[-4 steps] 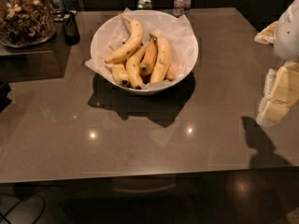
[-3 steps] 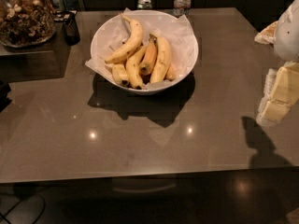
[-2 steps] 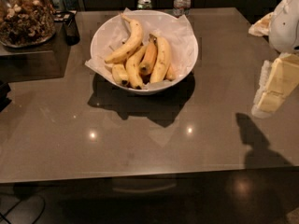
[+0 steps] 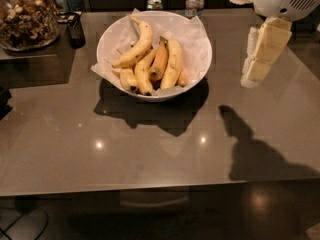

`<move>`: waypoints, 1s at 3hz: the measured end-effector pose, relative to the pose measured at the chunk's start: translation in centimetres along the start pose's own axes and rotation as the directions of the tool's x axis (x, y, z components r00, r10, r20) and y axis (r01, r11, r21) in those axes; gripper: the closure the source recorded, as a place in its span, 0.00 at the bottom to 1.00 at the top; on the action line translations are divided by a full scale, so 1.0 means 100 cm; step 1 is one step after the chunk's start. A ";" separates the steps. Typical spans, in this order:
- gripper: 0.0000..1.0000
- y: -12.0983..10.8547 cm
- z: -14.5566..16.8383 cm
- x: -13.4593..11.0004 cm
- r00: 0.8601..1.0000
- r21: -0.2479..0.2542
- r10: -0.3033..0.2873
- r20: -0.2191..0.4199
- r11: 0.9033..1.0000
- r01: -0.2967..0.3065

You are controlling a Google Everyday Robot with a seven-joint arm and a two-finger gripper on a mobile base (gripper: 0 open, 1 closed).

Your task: Pick banana from white bowl

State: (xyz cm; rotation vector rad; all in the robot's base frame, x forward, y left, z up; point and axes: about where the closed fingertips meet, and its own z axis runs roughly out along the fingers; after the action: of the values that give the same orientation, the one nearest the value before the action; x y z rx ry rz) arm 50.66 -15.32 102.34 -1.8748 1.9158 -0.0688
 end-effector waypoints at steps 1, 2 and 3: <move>0.00 0.000 0.000 0.000 1.000 0.000 0.000 0.000 1.000 0.000; 0.00 -0.010 0.011 -0.005 0.999 0.006 -0.002 0.039 1.000 0.002; 0.00 -0.030 0.026 -0.022 0.995 -0.003 -0.047 0.086 0.999 0.047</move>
Offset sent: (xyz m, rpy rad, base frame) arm 0.0284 0.0138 -0.0120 0.0816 -0.0069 0.0296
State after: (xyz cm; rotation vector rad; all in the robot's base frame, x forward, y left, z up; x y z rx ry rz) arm 54.33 -12.66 101.66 -1.8956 1.8170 0.0018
